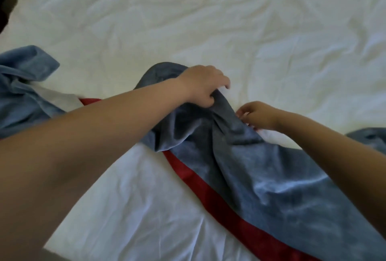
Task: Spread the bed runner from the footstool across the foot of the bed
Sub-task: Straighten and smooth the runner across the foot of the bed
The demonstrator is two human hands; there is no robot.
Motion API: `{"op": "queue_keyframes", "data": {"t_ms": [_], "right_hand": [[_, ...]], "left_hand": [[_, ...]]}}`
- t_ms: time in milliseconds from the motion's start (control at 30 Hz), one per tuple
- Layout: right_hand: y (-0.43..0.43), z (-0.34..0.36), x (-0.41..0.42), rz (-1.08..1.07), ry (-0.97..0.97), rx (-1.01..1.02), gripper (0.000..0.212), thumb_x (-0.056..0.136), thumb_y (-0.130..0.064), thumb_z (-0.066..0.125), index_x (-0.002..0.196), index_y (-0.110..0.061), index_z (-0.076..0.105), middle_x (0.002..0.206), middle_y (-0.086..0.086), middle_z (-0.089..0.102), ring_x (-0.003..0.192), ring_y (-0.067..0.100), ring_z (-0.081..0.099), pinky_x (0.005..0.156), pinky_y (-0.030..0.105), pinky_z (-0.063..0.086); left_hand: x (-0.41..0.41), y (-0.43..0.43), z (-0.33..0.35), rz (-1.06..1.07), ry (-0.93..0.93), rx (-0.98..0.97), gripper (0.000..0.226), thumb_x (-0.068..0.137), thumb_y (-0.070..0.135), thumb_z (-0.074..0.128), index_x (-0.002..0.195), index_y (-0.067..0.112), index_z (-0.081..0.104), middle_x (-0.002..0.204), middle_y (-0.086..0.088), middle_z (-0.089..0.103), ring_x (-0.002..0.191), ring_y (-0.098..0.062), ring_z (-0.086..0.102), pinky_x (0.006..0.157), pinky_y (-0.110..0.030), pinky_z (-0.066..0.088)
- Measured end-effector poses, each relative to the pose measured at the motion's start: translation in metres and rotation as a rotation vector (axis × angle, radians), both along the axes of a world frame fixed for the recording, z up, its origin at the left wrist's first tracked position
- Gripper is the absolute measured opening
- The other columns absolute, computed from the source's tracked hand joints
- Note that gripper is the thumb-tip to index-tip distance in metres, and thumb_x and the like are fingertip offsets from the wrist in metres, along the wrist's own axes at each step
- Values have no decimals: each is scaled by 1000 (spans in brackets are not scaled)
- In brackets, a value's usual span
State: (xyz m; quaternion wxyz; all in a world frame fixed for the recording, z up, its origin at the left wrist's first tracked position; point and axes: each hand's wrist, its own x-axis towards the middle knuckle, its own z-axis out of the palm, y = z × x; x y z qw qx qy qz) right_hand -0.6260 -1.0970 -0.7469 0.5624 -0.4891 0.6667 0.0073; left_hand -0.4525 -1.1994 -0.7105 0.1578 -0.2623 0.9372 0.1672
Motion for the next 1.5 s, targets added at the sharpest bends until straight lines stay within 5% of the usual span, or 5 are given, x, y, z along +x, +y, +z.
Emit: {"op": "queue_keyframes", "data": {"t_ms": [300,567,833,1100,1500], "right_hand": [[25,6,-19,32,-271,350,50,76,3,60,119,-23,52,80,10,61,65,24,56,60,31,49],[8,15,-53,-451,-631,457,28,71,-41,63,76,-14,68,58,-1,56,31,6,30,31,13,17],[-13,23,-99,-44,173,-19,17,75,-4,75,71,-17,65,62,3,57,52,15,46,50,23,38],[30,11,-132,133,251,288,22,76,-1,62,61,-16,58,64,8,53,57,20,47,57,27,40],[-16,17,-164,-335,641,-488,9,86,-20,56,93,-21,63,106,11,65,100,33,58,79,36,45]], "left_hand": [[-32,8,-10,-135,-92,-47,25,75,13,54,94,23,66,93,2,62,88,-23,59,62,-31,38],[-26,-23,2,-128,-45,-300,13,74,7,49,78,16,58,86,-5,60,73,-30,57,52,-31,30],[-42,-47,1,20,-152,-257,9,73,15,57,79,18,50,91,-5,51,71,-22,44,60,-34,34],[-100,-14,-20,135,48,345,23,81,42,58,77,20,56,75,6,54,73,-17,52,59,-30,37],[-140,-56,-30,243,243,-158,17,88,36,59,96,21,62,102,-4,65,97,-29,58,71,-32,35]]}}
